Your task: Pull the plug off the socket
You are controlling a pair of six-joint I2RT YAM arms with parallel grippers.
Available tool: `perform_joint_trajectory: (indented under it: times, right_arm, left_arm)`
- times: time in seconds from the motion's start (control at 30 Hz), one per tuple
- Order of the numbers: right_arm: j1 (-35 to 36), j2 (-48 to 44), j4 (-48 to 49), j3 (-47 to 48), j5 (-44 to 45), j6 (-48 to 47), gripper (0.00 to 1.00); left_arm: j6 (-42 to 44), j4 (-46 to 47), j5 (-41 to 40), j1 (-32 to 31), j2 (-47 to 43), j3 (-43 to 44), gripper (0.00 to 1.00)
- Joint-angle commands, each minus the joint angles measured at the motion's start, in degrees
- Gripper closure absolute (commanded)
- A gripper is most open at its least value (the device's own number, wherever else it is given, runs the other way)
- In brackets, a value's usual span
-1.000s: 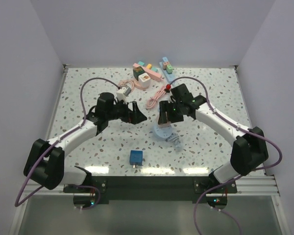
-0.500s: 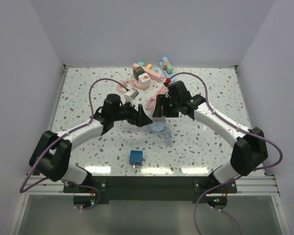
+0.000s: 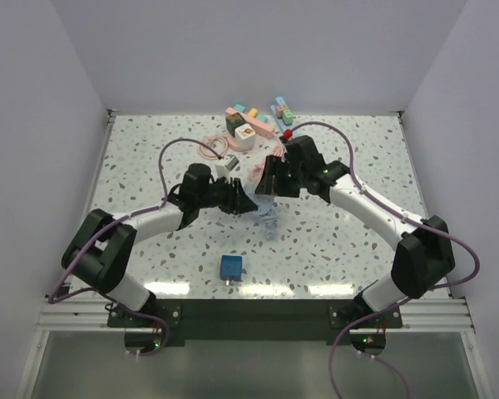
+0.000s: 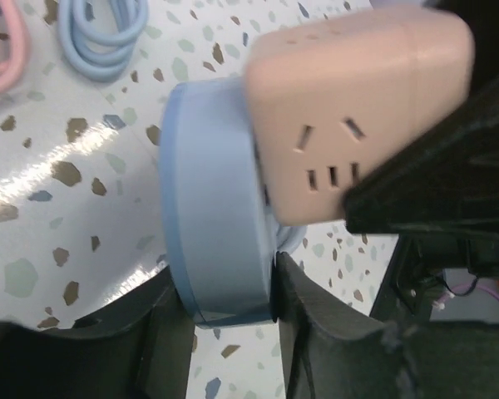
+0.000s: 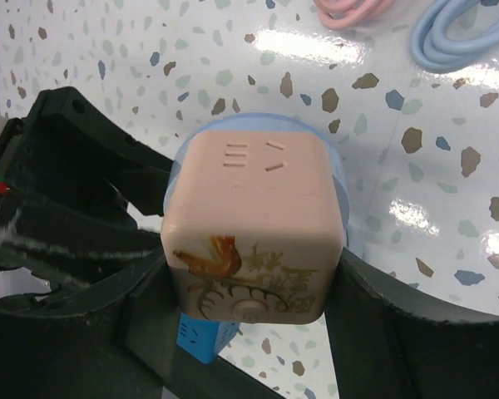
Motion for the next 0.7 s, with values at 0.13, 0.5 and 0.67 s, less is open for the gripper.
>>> perform_joint_trajectory:
  times: [0.13,0.5,0.67]
  right_arm:
    - [0.15,-3.78,7.71,-3.59,2.87,3.80,1.00]
    - [0.15,-20.01,12.19,-14.40,15.63,6.19,1.00]
    - [0.06,-23.91,7.30,-14.95,11.61,1.27,1.00]
  left_arm:
    - [-2.89,4.35,-7.92,-0.23,2.06,2.72,0.98]
    - [-5.35,-4.25,-21.03,0.03,5.14,3.16,1.00]
    - [-5.09,-5.23,-22.35,0.47,6.02,3.95,1.00]
